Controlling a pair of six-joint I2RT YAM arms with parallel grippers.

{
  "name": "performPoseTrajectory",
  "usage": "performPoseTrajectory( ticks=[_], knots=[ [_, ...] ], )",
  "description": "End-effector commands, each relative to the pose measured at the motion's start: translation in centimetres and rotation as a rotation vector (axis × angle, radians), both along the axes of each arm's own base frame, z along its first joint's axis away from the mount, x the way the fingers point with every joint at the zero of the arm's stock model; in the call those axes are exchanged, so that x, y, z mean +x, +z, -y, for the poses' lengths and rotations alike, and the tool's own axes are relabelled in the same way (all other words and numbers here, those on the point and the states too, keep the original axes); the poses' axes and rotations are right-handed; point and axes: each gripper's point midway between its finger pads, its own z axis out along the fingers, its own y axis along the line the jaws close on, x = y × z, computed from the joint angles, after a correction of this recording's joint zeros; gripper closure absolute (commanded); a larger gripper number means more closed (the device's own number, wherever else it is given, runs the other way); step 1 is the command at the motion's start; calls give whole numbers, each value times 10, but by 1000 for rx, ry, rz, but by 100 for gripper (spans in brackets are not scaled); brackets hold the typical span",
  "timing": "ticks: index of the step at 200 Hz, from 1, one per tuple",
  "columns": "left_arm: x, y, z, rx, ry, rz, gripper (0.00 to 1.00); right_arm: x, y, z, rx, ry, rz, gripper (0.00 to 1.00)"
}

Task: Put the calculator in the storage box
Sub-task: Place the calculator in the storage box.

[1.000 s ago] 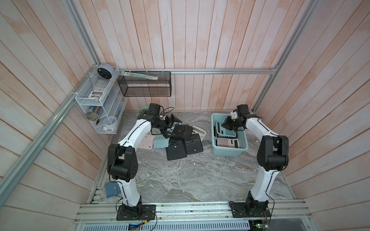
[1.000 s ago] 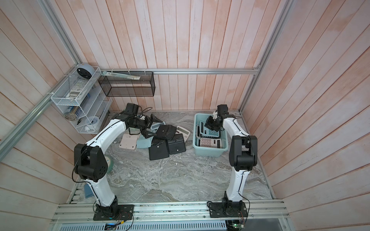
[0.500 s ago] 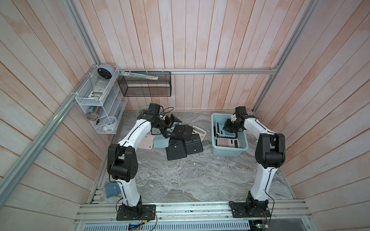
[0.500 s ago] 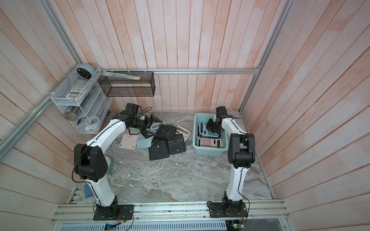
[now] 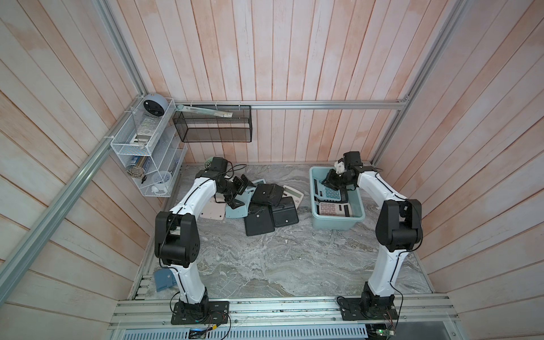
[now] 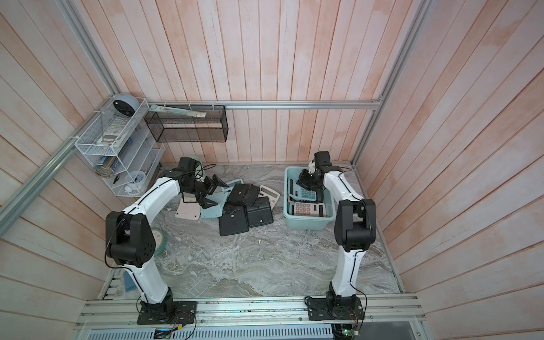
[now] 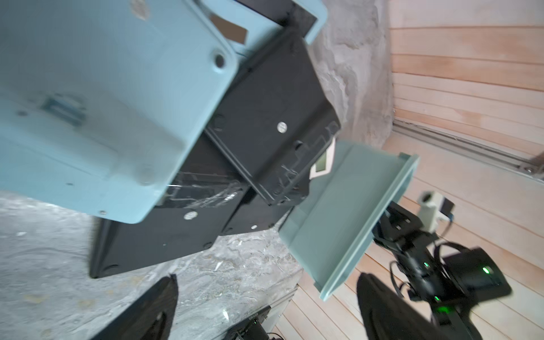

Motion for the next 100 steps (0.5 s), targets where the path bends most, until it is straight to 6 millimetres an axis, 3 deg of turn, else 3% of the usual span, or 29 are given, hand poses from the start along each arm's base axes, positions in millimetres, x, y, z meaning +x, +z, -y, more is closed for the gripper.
performPoseTrajectory(
  ticks=[1,19,38,71,100],
  knots=[
    [-16,-11,-38,137,52,-28,0,-7,52,-15,78,41,80,75],
    [-21,-24,-58,195,89,-54,0,-14,69,-37,124,95,108,71],
    [-18,-31,-59,200,74,-60,0,-24,78,-69,174,170,116,66],
    [2,-20,-34,99,85,-33,0,-35,79,-128,232,294,96,60],
    [26,-17,-12,3,124,-36,0,-33,71,-168,237,355,65,58]
  ],
)
